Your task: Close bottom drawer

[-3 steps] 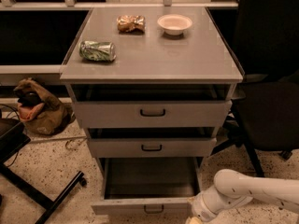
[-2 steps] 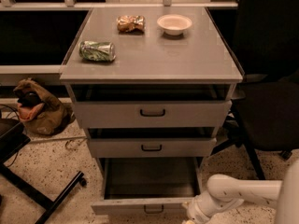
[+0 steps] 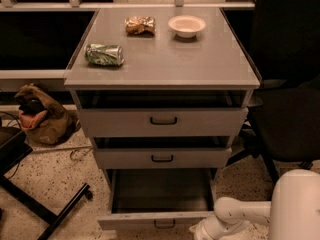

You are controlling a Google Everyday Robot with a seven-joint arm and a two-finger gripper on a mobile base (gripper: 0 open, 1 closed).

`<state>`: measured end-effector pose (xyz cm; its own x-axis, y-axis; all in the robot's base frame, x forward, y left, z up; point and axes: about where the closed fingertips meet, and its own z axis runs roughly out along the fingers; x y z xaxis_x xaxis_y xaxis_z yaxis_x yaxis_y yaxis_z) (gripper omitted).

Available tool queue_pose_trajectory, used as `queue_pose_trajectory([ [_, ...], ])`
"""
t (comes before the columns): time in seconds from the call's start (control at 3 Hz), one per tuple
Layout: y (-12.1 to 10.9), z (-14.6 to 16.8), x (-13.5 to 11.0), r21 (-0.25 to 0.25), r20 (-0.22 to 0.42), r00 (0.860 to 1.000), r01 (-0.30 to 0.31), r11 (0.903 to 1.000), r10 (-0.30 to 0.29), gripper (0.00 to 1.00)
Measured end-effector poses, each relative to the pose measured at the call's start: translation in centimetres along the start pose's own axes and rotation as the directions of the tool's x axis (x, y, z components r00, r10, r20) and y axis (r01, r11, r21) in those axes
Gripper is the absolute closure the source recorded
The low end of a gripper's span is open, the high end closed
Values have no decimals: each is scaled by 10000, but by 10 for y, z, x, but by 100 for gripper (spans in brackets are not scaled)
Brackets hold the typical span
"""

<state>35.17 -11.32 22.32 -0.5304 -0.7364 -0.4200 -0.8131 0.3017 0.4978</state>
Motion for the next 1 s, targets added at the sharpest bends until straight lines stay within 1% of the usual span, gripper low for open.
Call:
queue_pose_trajectory([
  [0.33,0,0,0,-1,0,10000,0,10000,0,0],
  [0.67,-13,23,-13,-463,86,9992,396,9981,-393,0],
  [1.0,-40,56,-33,-914,314,9963,831,9923,-805,0],
])
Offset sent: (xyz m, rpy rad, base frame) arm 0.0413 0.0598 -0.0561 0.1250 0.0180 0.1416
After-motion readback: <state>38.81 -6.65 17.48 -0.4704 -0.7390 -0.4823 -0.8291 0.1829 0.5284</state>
